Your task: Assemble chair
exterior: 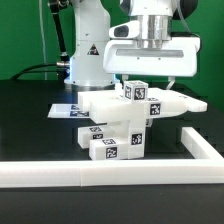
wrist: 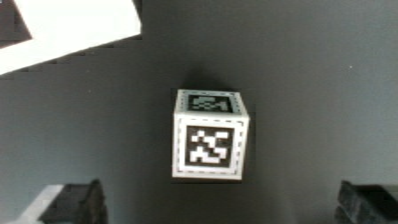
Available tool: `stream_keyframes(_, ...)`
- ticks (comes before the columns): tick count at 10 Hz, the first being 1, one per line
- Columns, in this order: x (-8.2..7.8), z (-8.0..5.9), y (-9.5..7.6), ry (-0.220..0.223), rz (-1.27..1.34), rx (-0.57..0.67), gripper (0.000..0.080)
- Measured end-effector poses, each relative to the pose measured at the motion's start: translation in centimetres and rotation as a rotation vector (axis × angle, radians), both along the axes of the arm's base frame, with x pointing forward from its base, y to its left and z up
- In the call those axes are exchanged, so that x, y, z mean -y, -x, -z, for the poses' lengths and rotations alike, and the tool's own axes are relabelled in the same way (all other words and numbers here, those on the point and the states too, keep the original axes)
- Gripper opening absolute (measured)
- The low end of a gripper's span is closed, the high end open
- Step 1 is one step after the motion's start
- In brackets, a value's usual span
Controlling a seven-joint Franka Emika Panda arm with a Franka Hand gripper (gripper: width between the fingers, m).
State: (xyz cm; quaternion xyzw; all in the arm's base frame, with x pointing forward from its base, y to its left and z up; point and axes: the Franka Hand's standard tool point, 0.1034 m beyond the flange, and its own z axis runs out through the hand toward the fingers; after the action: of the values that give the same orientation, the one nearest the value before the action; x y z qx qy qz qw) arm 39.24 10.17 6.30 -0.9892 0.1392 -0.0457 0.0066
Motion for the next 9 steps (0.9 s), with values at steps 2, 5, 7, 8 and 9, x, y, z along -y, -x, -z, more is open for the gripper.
stream_keyframes(2,0.4,0.6,0.2,0.014,-0.001,0.003,0.0648)
stream_keyframes(5,0.5,1.7,0.7,0.032,-0.009,-0.015,0.0648)
stream_keyframes(7,0.5,2.2,0.9,0.04,-0.013,-0.025,0.0648)
stream_keyframes(8,0.6,2.4,1.0,0.044,-0.014,-0.029,0.0648)
stream_keyframes(9,0.8,2.7,1.1,0.05,-0.015,-0.034,0.0648)
